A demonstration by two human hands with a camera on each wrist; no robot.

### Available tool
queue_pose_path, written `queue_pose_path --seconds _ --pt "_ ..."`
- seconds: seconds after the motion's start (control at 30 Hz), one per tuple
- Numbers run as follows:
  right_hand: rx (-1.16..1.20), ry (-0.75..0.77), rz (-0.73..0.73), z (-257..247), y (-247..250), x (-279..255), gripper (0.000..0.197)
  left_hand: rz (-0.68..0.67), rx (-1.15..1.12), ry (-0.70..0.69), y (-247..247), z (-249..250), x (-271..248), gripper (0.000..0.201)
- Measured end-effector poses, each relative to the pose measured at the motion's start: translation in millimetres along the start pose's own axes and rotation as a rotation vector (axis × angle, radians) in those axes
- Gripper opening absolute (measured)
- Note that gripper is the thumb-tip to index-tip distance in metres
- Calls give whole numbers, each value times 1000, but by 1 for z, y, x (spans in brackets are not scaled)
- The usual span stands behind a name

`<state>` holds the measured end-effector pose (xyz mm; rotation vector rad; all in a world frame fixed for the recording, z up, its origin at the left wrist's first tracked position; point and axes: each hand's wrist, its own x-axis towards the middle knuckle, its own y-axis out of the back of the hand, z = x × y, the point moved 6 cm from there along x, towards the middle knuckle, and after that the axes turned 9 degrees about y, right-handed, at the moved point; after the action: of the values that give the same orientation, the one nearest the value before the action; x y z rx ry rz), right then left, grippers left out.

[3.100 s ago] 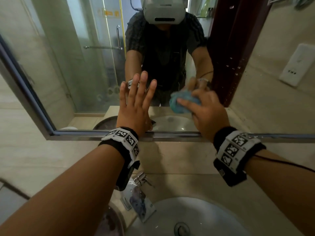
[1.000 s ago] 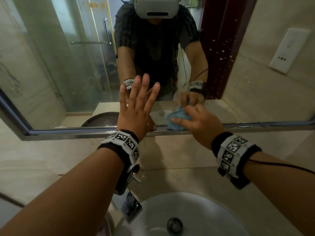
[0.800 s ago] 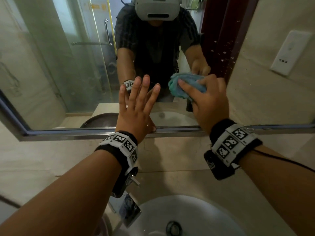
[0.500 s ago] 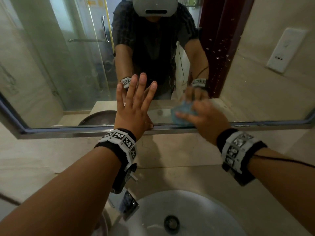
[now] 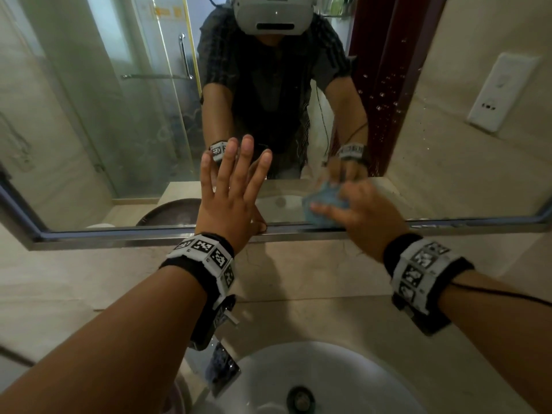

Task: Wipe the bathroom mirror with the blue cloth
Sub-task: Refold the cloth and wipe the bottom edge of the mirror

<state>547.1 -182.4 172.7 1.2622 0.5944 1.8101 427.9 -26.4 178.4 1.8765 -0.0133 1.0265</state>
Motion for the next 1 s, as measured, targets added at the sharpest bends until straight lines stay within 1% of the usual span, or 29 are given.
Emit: queue_pose_path --seconds 0.1,0.13,0.17,0.2,0.27,0.33,0.37,0.4,0.43,0.47,0.5,0.53,0.57,0.63,0.67,0.7,0.73,0.77,0.8,0.83,0.87,0.9,0.97,1.0 --pt "-8 -239 332 28 62 32 38 4 -8 0 -1 0 -2 138" --pt "9 -304 408 34 74 40 38 5 -7 0 -1 0 -2 139" --pt "-8 -324 435 34 77 49 40 5 -5 -1 -1 0 -1 140" --pt "-20 -333 431 31 74 55 42 6 -1 -4 -2 -1 -1 140" --pt "-3 -293 301 16 51 56 43 16 2 -12 -3 -1 -1 139" --pt "-8 -238 172 -1 20 43 50 33 -11 -24 -3 -1 -1 137" --pt "57 -182 115 -11 7 34 49 41 -20 -30 -3 -1 -2 137" --pt "25 -133 58 -19 -2 25 48 45 -29 -35 -3 -1 -1 137" --pt "12 -61 45 -23 -8 14 51 41 -37 -37 -3 -1 -1 136" --pt "22 -23 24 -22 -11 6 54 34 -41 -35 -3 -1 -2 136" --pt "39 -20 5 -18 -11 4 56 29 -38 -32 -3 0 -2 136" --pt "11 -18 25 -14 -6 8 54 25 -30 -30 -3 0 -2 136" --pt "-13 -52 83 -10 9 16 48 24 -23 -28 -3 1 -2 136" --pt "-70 -200 274 4 43 35 37 26 -18 -25 -3 1 -3 136" --pt "-72 -272 363 11 55 43 38 28 -17 -24 -3 1 -3 135" --pt "-81 -325 415 14 63 50 40 30 -11 -24 -4 1 -4 134" --pt "-94 -347 448 14 65 55 39 36 1 -26 -5 0 -4 133" --pt "-108 -342 445 9 65 58 36 40 8 -29 -5 0 -3 132" --pt "-105 -310 428 3 59 57 32 41 5 -31 -5 0 -3 132" --pt "-66 -297 362 -1 46 53 30 45 -2 -32 -4 0 -3 131" --pt "-14 -297 281 -4 31 45 30 49 -5 -31 -4 0 -3 130" --pt "32 -260 168 -11 12 34 35 51 -5 -30 -4 0 -3 129" --pt "56 -75 -24 -30 -18 15 65 50 -13 -32 -5 1 -3 128" --pt "25 -7 -97 -34 -30 4 75 50 -18 -35 -5 0 -3 127"
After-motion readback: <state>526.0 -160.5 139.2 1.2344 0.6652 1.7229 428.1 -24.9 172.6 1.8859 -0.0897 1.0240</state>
